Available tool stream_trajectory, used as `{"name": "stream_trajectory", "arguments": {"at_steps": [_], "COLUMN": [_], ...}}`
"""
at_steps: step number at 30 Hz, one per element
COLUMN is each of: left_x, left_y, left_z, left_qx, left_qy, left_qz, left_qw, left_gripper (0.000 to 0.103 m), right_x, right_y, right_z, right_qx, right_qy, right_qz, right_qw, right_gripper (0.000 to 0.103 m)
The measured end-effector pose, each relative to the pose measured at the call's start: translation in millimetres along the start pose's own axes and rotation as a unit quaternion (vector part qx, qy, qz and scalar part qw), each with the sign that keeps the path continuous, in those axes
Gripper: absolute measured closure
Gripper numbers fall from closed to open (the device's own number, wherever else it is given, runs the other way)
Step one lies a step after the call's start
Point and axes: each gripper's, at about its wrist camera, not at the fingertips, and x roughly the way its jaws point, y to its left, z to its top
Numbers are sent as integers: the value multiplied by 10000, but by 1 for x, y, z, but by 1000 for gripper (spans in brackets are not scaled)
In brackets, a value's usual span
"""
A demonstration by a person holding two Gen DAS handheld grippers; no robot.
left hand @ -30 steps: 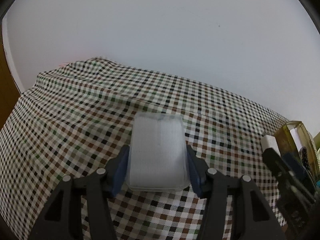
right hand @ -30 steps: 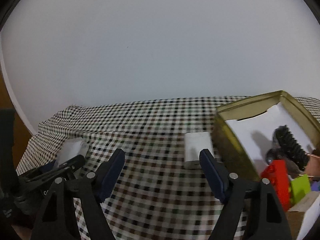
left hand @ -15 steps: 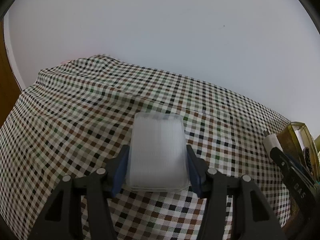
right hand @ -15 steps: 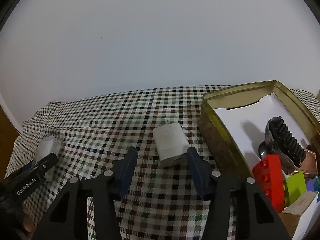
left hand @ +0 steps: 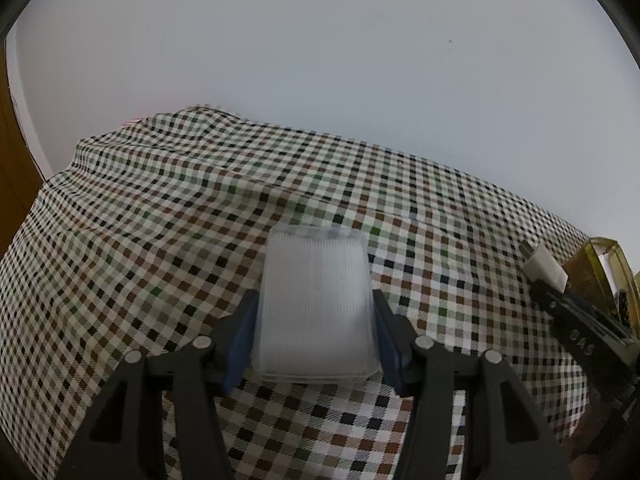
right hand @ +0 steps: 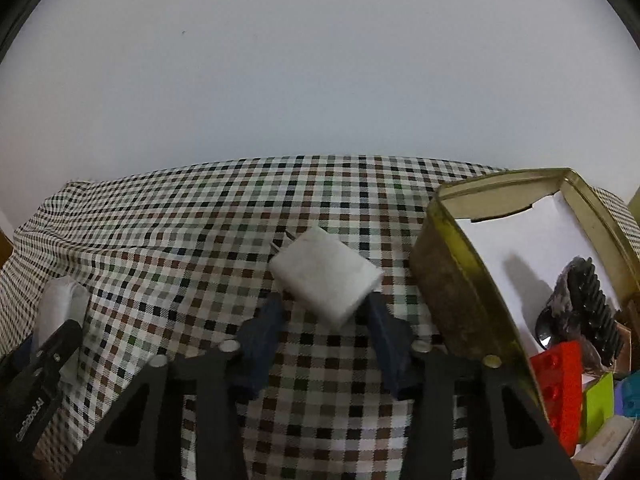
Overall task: Organize rigid objects
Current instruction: 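Grasp the clear plastic case with the left gripper while the right grasps the white charger, then lift the clear case with the left gripper while the right lifts the white charger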
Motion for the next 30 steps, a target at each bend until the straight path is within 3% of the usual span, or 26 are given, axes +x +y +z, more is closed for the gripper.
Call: {"name": "stream_trajectory", "arguments": {"at_steps": [2, 4, 7, 9, 12, 15, 20, 24, 26, 27, 28, 29, 30], "left_x": [-1, -2, -3, -3, -3, -3, -5, -3, -3, -3, -3, -2, -2], "left_y": [-1, -3, -7, -6, -5, -3, -6, -3, -2, -2, -2, -3, -3], "left_z": [-1, -1, -2, -2, -3, -5, -6, -6, -5, -5, -5, -5, -5], "left_qx": [25, 61, 135, 152, 46, -24, 11, -44, -61, -60, -51, -37, -25], "left_qy": [-18, -29, -67, -81, -58, -9, -23, -18, -6, -9, -10, -6, -5], "left_qz": [3, -25, -35, -47, -41, -22, -14, 0, -3, -1, 0, -5, -4], "left_qw": [10000, 10000, 9999, 9998, 10000, 10000, 10000, 10000, 10000, 10000, 10000, 10000, 10000], "left_gripper": [49, 49, 49, 49, 49, 49, 49, 49, 49, 49, 49, 49, 49], "right_x": [-4, -9, -18, -29, -40, -42, -51, -48, -52, -48, -50, -44, -39], "right_y": [-2, 0, 4, 6, -3, -25, -35, -18, -23, -23, -31, -29, -22], "right_z": [-3, -8, -14, -17, -21, -28, -38, -26, -25, -22, -24, -20, -16], "right_qx": [2, -51, -195, -273, -196, -18, 189, -61, -93, -121, -185, -286, -358], "right_qy": [-25, -62, -327, -541, -739, -619, -604, -684, -604, -566, -550, -531, -484], "right_qz": [129, 291, 328, 383, 1014, 1271, 1424, 1062, 996, 917, 818, 695, 713], "right_qw": [9999, 9995, 9987, 9974, 9919, 9900, 9878, 9920, 9931, 9941, 9950, 9958, 9956], "right_gripper": [72, 87, 92, 92, 92, 92, 92, 92, 85, 73, 53, 41, 37]}}
